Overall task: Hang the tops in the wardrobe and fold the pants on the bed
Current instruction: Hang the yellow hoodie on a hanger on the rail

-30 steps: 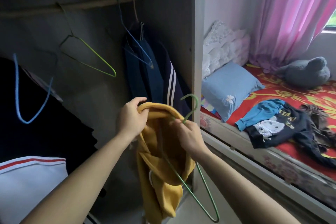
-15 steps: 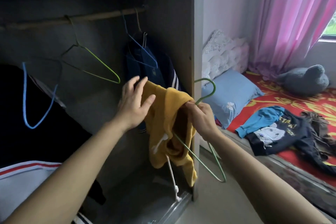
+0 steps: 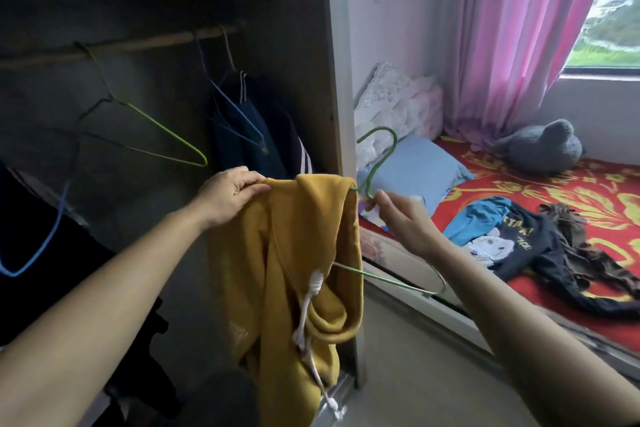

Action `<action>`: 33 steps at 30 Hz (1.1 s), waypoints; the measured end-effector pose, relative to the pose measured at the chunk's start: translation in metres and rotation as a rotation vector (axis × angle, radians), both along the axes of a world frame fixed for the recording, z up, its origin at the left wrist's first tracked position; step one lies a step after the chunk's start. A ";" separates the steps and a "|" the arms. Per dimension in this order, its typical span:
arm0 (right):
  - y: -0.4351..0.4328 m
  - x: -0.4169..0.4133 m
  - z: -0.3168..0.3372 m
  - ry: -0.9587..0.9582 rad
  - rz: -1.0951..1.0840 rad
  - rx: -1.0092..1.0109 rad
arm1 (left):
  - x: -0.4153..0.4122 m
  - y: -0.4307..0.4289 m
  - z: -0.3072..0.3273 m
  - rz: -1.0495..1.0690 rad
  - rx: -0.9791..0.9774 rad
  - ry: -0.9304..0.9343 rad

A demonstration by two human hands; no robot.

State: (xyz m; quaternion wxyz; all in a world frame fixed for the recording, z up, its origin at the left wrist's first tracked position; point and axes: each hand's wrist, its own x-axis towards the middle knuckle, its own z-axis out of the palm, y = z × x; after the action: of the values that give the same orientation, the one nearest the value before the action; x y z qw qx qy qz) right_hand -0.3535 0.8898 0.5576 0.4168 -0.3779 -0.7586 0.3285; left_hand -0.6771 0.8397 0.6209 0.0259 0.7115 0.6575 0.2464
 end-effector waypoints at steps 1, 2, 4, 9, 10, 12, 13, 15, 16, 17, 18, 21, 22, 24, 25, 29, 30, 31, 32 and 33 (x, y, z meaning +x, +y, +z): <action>0.001 0.000 -0.008 -0.009 -0.025 -0.014 | 0.002 -0.001 -0.002 0.006 -0.010 -0.027; 0.002 -0.003 -0.013 -0.001 -0.045 -0.020 | 0.006 0.000 -0.004 0.002 -0.022 -0.056; 0.002 -0.017 -0.018 0.000 -0.022 -0.002 | 0.022 0.000 -0.007 -0.057 -0.063 -0.151; -0.002 -0.050 -0.012 -0.024 0.101 0.061 | 0.072 -0.005 -0.009 -0.073 -0.075 -0.253; 0.000 -0.051 -0.012 -0.021 0.095 0.060 | 0.075 -0.006 -0.008 -0.034 -0.078 -0.242; 0.003 -0.052 -0.017 -0.026 0.076 0.069 | 0.078 -0.007 -0.007 0.027 -0.079 -0.171; 0.004 -0.053 -0.020 -0.037 0.054 0.082 | 0.080 -0.008 -0.008 0.055 -0.056 -0.130; 0.003 -0.054 -0.031 -0.102 -0.016 0.105 | 0.081 -0.007 -0.012 0.119 0.006 -0.107; 0.002 -0.054 -0.040 -0.157 -0.078 0.133 | 0.081 -0.007 -0.013 0.159 0.043 -0.137; 0.000 -0.053 -0.051 -0.203 -0.178 0.172 | 0.079 -0.006 -0.013 0.200 0.082 -0.185; -0.004 -0.052 -0.063 -0.223 -0.310 0.198 | 0.076 -0.006 -0.013 0.237 0.121 -0.242; -0.020 -0.053 -0.096 -0.135 -0.656 -0.068 | 0.069 -0.008 -0.012 0.288 0.246 -0.395; -0.022 -0.056 -0.106 -0.117 -0.663 -0.269 | 0.068 -0.008 -0.010 0.286 0.286 -0.421; -0.020 -0.060 -0.122 -0.046 -0.520 -0.696 | 0.069 -0.011 -0.004 0.250 0.342 -0.423; -0.018 -0.062 -0.121 0.044 -0.411 -0.892 | 0.070 -0.012 -0.001 0.215 0.360 -0.418; -0.008 -0.065 -0.110 0.253 -0.199 -1.090 | 0.067 -0.016 0.004 0.095 0.410 -0.345; -0.005 -0.063 -0.108 0.291 -0.235 -1.058 | 0.062 -0.017 0.004 0.085 0.431 -0.311; -0.001 -0.058 -0.105 0.342 -0.279 -1.042 | 0.053 -0.020 0.004 0.084 0.448 -0.278; 0.004 -0.050 -0.098 0.412 -0.315 -1.030 | 0.043 -0.023 0.002 0.094 0.458 -0.239; 0.010 -0.041 -0.092 0.462 -0.357 -1.009 | 0.033 -0.027 -0.002 0.118 0.454 -0.184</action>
State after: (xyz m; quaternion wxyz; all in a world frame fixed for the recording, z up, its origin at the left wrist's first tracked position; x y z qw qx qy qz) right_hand -0.3942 0.8996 0.4661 0.3887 -0.5702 -0.3222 0.6480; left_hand -0.6438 0.8122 0.6190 -0.0893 0.6340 0.6208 0.4524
